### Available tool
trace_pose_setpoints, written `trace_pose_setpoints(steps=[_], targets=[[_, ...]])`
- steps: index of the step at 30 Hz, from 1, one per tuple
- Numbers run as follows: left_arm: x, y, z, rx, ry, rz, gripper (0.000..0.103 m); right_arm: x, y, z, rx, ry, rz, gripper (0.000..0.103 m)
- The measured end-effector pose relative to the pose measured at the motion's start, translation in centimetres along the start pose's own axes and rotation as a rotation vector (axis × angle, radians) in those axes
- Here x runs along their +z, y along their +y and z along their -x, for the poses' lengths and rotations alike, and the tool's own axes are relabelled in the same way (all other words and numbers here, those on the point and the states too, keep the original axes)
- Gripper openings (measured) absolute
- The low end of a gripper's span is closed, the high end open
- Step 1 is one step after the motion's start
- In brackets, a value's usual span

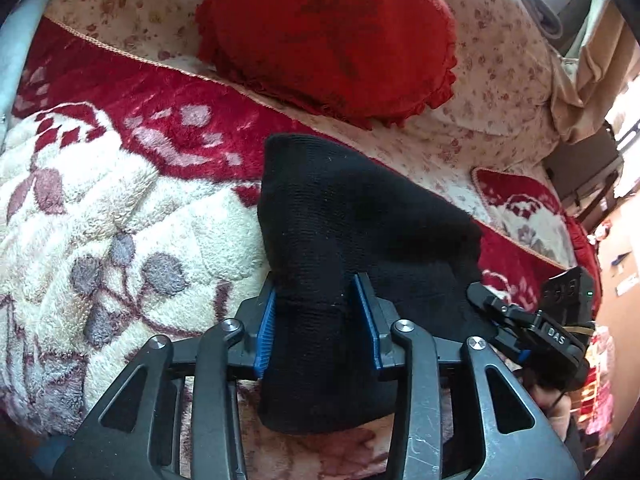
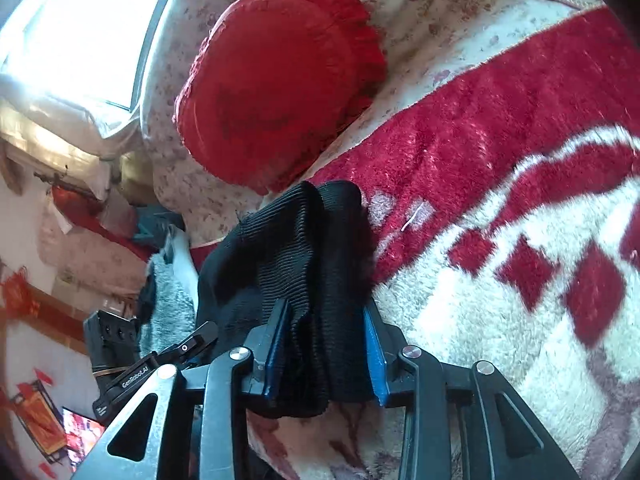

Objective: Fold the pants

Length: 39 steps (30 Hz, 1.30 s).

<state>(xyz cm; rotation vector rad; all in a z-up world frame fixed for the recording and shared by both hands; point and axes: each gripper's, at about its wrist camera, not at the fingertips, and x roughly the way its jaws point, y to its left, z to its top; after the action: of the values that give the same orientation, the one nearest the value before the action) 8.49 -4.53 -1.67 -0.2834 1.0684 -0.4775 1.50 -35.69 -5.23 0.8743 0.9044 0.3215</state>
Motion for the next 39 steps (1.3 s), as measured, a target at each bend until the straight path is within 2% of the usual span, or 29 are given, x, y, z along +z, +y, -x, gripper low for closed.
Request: trace_pose_setpoints(steps=[5, 13, 15, 19, 21, 25, 30, 39], targets=[[-0.6, -0.5, -0.3, 0.053, -0.017, -0.012, 0.041, -0.5, 1.0, -0.4, -0.038, -0.034, 0.071, 0.036], [-0.6, -0.6, -0.4, 0.056, -0.025, 0.000, 0.042, -1.5, 2.5, -0.1, -0.139, -0.092, 0.195, 0.038], [-0.8, -0.9, 0.3, 0.085, -0.043, -0.013, 0.042, -1.8, 3.6, 0.6, -0.202, -0.122, 0.257, 0.038], [-1.7, -2.6, 2.3, 0.207, -0.121, -0.084, 0.042, -4.1, 7.2, 2.8, -0.405, -0.239, 0.493, 0.038], [-2.2, -3.2, 3.2, 0.242, -0.153, -0.113, 0.042, -5.5, 8.1, 3.8, -0.466, -0.282, 0.557, 0.038], [-3.3, -4.5, 4.3, 0.287, -0.186, -0.177, 0.042, -7.7, 8.7, 5.1, -0.486, -0.307, 0.586, 0.039], [-4.3, -5.4, 5.0, 0.300, -0.189, -0.207, 0.042, -9.5, 10.2, 4.2, -0.500, -0.285, 0.658, 0.039], [-4.9, -6.1, 4.6, 0.338, -0.184, -0.221, 0.042, -9.7, 10.1, 3.5, -0.545, -0.300, 0.671, 0.038]])
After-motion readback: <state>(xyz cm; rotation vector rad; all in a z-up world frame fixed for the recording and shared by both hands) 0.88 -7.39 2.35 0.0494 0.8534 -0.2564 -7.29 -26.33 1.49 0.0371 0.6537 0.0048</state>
